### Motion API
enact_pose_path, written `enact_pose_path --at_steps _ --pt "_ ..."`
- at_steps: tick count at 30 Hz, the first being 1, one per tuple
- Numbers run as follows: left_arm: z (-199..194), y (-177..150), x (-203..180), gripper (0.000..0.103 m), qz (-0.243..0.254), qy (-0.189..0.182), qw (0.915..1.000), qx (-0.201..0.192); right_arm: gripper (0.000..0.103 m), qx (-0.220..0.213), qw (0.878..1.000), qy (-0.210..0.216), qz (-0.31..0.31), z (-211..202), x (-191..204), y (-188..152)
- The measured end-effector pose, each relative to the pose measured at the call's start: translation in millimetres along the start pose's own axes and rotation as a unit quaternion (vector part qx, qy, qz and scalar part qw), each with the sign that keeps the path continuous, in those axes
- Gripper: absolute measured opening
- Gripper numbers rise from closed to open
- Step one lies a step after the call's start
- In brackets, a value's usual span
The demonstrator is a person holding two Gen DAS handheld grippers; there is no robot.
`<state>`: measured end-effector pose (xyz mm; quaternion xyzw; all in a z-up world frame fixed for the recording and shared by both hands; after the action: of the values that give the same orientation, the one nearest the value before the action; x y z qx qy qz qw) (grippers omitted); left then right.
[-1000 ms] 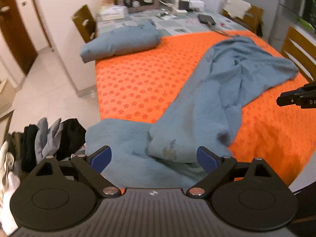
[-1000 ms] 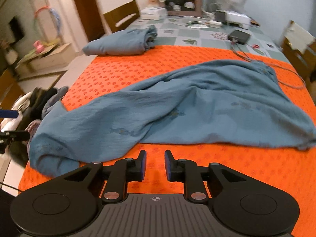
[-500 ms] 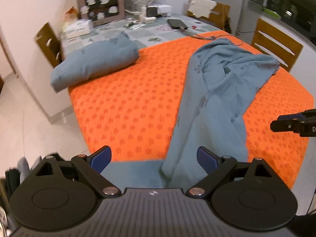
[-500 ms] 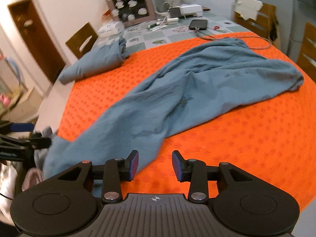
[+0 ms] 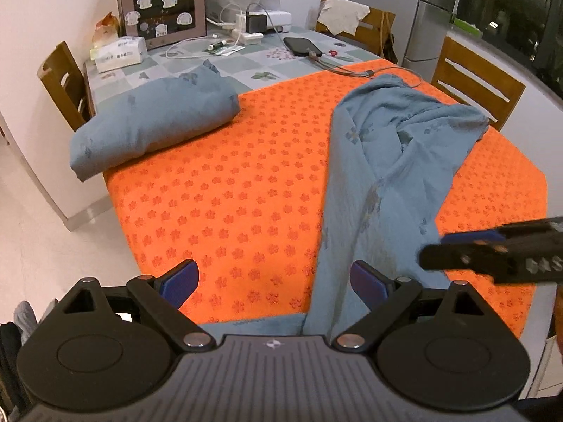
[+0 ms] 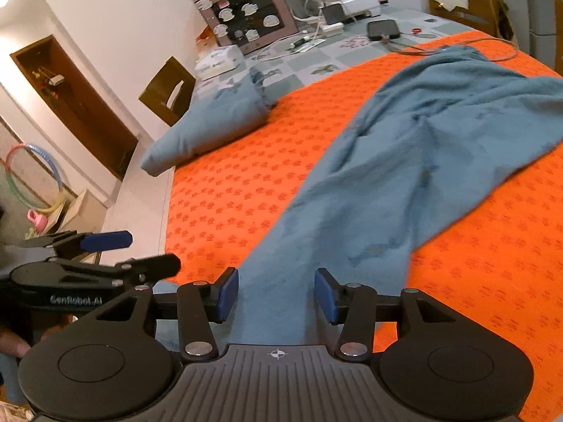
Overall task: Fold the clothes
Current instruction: 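Grasp the garment end with the right gripper and drag it along the cloth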
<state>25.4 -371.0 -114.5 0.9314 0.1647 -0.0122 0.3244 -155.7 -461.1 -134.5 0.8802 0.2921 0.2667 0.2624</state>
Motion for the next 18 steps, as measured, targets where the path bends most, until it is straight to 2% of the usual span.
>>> enact_pose_path --at_steps 8,12,15,18 --pt "-9.7 -17.6 6.4 0.096 -0.018 -0.005 0.9998 0.005 0.049 0.008 0.999 -0.043 0.007 32.3 -6.1 29.7" --pt "-14.2 -22.0 11.1 0.096 -0.032 -0.006 0.9995 0.004 0.007 0.032 0.998 -0.046 0.013 48.6 -12.0 31.3" --pt "-15.8 -20.8 16.2 0.096 -0.044 -0.007 0.999 0.002 0.004 0.025 0.999 -0.041 0.017 43.1 -14.9 29.1" --pt "-11.5 -15.6 20.0 0.089 -0.053 -0.008 0.9985 0.003 0.003 0.006 0.999 -0.04 0.025 22.3 -20.2 25.8"
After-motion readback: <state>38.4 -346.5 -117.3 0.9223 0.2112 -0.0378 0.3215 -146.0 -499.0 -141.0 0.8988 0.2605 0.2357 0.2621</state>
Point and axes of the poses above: each gripper's, at about its wrist camera, not at the fingertips, and z roughly the way its jaws point, x to its left, y to its top, the point moved 5 cm from there along z, roughly the way its jaws point, and after that the axes turned 9 degrees about -z, right-handed, at the moved point
